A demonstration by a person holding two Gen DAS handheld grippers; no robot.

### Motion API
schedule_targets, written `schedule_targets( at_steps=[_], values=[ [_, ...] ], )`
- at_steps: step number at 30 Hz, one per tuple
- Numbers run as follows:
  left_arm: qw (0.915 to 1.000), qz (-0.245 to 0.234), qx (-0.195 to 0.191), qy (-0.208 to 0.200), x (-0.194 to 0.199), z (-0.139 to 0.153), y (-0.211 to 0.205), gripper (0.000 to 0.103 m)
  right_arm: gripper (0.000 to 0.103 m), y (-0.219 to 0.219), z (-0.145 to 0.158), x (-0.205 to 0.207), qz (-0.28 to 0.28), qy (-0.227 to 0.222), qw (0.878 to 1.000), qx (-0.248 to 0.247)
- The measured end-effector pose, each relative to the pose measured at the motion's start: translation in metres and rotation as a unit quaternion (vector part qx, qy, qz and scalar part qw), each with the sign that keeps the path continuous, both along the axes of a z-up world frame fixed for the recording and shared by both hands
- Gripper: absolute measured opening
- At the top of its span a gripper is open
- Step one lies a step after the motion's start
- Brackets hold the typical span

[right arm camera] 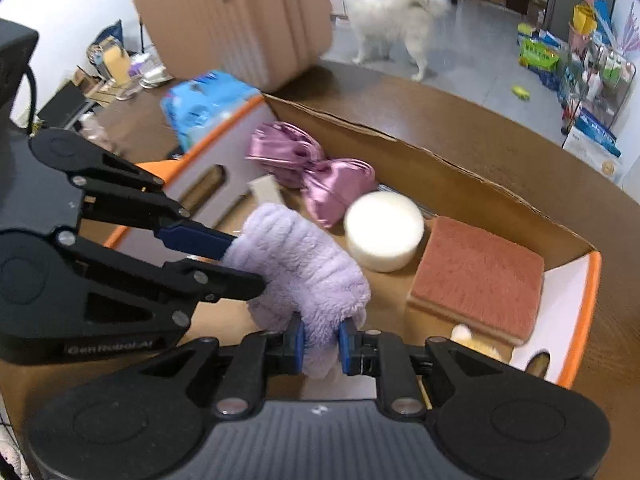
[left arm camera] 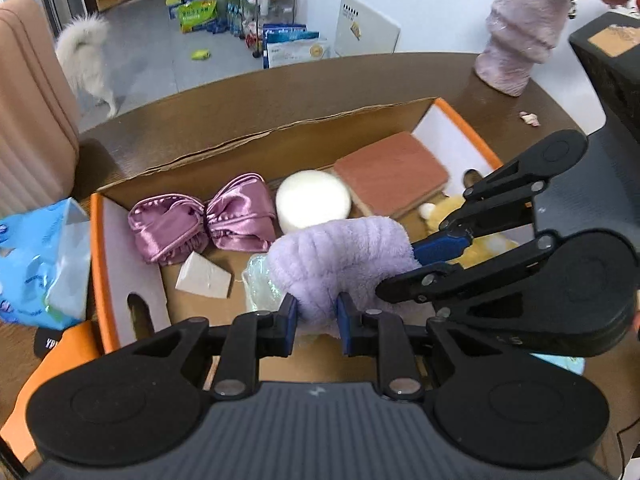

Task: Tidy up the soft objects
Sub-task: 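Carry the lavender towel roll into the cardboard box, then open both tools over the box and withdraw them over the table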

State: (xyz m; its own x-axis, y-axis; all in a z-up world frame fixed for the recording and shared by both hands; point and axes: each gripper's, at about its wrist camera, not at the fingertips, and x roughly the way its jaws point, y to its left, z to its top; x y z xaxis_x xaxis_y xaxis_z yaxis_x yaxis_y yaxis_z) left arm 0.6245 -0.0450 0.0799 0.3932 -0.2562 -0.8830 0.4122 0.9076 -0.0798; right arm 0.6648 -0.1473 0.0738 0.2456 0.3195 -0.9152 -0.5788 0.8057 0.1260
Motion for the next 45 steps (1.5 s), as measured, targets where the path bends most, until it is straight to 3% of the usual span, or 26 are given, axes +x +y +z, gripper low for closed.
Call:
schedule_targets(
  at_steps=[10,18,27,38,45],
  values=[
    [0.9997,-0.015,0.015,0.008,0.040,-0.018,-0.010,0.023,0.019,-0.001,-0.040,0.043,-0.008,0.044,0.999,-0.021],
    [0.9993,-0.010,0.022,0.027,0.057,-0.048,-0.014,0.027,0.019,-0.004,-0.039,0.038,0.004,0.054,0.998,-0.020],
    [0.9988,0.010,0.025,0.040,0.045,-0.039,-0.007,0.031,0.026,0.001,-0.026,0.024,0.000,0.046,0.999,-0.030],
    [0.9997,0.012,0.022,0.007,-0.026,0.019,0.002,0.032,0.028,-0.006,0.040,-0.036,-0.002,0.003,1.000,-0.027],
    [0.9997,0.010,0.018,-0.014,-0.092,0.041,-0.002,0.032,0.029,-0.020,0.061,-0.098,-0.002,-0.015,1.000,-0.028]
  ],
)
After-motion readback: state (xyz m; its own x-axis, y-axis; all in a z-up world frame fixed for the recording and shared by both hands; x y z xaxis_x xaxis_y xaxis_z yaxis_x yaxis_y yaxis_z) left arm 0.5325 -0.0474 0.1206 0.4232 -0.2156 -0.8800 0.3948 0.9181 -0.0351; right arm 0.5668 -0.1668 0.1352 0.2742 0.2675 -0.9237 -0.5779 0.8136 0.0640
